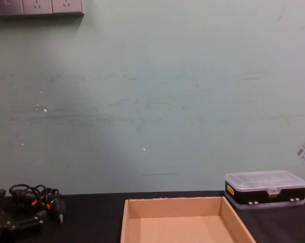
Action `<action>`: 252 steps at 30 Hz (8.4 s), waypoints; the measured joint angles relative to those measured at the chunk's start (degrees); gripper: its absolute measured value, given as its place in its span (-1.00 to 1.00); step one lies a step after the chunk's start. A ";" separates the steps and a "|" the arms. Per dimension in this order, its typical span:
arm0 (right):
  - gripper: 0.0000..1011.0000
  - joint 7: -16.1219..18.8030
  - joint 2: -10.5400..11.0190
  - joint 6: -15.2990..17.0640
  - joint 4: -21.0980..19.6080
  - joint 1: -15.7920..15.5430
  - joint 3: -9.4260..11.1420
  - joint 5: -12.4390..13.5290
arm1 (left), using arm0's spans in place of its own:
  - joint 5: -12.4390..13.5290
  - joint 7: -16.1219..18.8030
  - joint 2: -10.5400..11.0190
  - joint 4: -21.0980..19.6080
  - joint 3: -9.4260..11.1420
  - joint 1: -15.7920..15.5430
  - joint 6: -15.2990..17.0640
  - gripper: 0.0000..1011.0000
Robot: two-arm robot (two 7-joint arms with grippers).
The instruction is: Use one hand to pick up the angle iron from the table and place it into the box.
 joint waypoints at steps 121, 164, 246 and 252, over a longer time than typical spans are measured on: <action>0.98 -15.52 -0.55 0.65 -15.72 -16.43 17.89 4.94 | 0.00 0.00 0.00 0.00 0.00 0.00 0.00 0.98; 0.98 -9.11 -3.89 1.87 -11.74 -12.38 3.30 -1.87 | 0.00 0.00 0.00 0.00 0.00 0.00 0.00 0.98; -0.12 -20.83 -14.09 3.57 6.54 0.99 16.09 -0.73 | 0.00 0.00 0.00 0.00 0.00 0.00 0.00 0.98; -0.11 -20.68 -17.17 4.58 12.60 4.62 14.84 -1.76 | 0.00 0.00 0.00 0.00 0.00 0.00 0.00 0.98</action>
